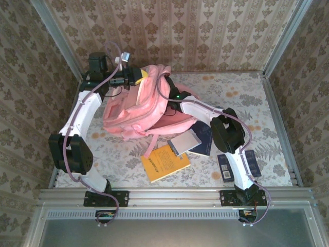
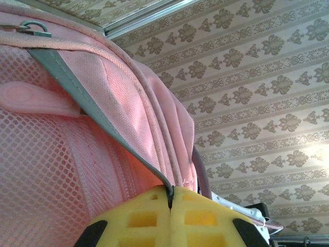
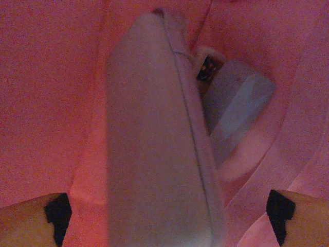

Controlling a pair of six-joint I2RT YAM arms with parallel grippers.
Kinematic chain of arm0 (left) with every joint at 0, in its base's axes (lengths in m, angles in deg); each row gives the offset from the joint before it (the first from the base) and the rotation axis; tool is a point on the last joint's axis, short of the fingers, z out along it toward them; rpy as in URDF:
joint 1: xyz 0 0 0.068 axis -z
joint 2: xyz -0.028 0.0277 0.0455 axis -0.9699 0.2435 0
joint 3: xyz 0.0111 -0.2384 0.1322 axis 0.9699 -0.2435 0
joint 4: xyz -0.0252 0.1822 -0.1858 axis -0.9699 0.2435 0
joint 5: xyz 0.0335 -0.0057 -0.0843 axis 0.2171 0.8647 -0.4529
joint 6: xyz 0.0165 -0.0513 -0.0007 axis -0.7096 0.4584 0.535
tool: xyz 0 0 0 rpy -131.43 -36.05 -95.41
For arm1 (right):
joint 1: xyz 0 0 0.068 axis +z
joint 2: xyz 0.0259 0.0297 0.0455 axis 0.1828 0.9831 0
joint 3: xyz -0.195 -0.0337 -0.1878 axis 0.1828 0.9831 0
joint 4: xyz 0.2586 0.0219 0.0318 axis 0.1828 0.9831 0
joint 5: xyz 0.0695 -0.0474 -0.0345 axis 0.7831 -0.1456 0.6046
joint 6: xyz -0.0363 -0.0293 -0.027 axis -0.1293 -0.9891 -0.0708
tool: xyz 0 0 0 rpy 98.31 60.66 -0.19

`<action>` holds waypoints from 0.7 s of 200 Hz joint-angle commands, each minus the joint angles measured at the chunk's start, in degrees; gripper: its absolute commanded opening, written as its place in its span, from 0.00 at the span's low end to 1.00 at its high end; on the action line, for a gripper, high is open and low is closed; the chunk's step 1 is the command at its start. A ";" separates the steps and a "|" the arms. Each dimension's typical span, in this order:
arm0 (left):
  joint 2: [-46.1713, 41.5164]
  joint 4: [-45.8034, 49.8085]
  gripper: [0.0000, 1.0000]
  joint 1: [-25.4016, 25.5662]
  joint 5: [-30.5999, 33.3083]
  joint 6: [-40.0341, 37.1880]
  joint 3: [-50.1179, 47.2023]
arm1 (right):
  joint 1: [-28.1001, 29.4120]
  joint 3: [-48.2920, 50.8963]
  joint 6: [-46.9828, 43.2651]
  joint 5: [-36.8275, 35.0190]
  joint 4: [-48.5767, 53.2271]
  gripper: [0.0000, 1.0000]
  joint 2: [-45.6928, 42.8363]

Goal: Pack the student bag

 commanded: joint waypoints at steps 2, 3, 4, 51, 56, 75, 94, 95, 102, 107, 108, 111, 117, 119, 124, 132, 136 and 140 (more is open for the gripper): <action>-3.03 -3.25 0.00 0.04 -6.49 -1.59 0.66 | -0.33 2.78 2.97 -0.65 -3.22 1.00 -3.77; -3.05 -3.27 0.00 0.03 -6.48 -1.57 0.64 | -0.33 3.07 2.85 -0.69 -3.22 1.00 -3.77; -3.02 -3.28 0.00 -0.02 -6.47 -1.57 0.62 | -0.37 3.07 2.71 -0.79 -3.30 1.00 -4.04; -2.97 -3.27 0.00 -1.99 -4.96 -1.12 -0.26 | -0.44 14.00 -3.99 -8.81 -3.26 1.00 -14.38; -2.98 -3.29 0.00 -2.28 -4.67 -1.15 -0.52 | -0.49 16.40 -4.45 -9.84 -5.50 1.00 -16.32; -3.16 -3.60 0.00 -3.51 -3.40 -1.14 -1.60 | -0.98 27.23 -1.92 -16.67 -13.66 1.00 -24.00; -3.07 -3.56 0.00 -4.92 -1.18 -0.47 -2.45 | -3.75 35.95 -0.47 -16.98 -19.94 1.00 -29.32; -3.03 -3.56 0.00 -5.00 -1.05 -0.40 -2.50 | -3.97 36.24 -0.45 -16.67 -20.23 1.00 -29.56; -2.88 -3.71 0.00 -5.50 -0.22 0.08 -2.78 | -5.34 38.02 -0.34 -14.38 -21.86 1.00 -30.75; -2.72 -3.90 0.00 -5.90 0.44 0.35 -2.86 | -5.90 38.85 -0.76 -13.91 -21.75 1.00 -31.86; -2.72 -3.95 0.00 -5.93 0.55 0.45 -2.84 | -5.97 38.97 -0.90 -13.95 -21.62 1.00 -32.15; -2.59 -4.17 0.00 -6.12 0.83 0.61 -2.82 | -6.10 39.31 -1.47 -14.22 -21.28 1.00 -32.90; -2.31 -4.17 0.00 -6.33 1.38 0.71 -2.78 | -6.05 39.94 -2.94 -15.04 -20.24 1.00 -34.62; -2.18 -4.13 0.00 -6.38 1.54 0.65 -2.56 | -6.00 40.11 -3.38 -15.62 -19.91 0.99 -35.22; -1.87 -3.69 0.00 -6.39 1.95 0.32 -2.13 | -5.79 40.32 -4.19 -16.89 -18.79 0.99 -36.44; -1.29 -2.42 0.00 -6.40 2.73 -0.63 -1.37 | -5.99 39.89 -4.00 -18.32 -14.96 0.97 -37.77; -0.99 -1.65 0.00 -6.31 3.09 -1.30 -0.81 | -6.18 39.05 -3.93 -18.34 -12.52 0.96 -38.16; -0.60 -0.80 0.00 -6.32 3.54 -1.92 -0.35 | -6.29 38.23 -4.53 -17.94 -10.07 0.96 -38.56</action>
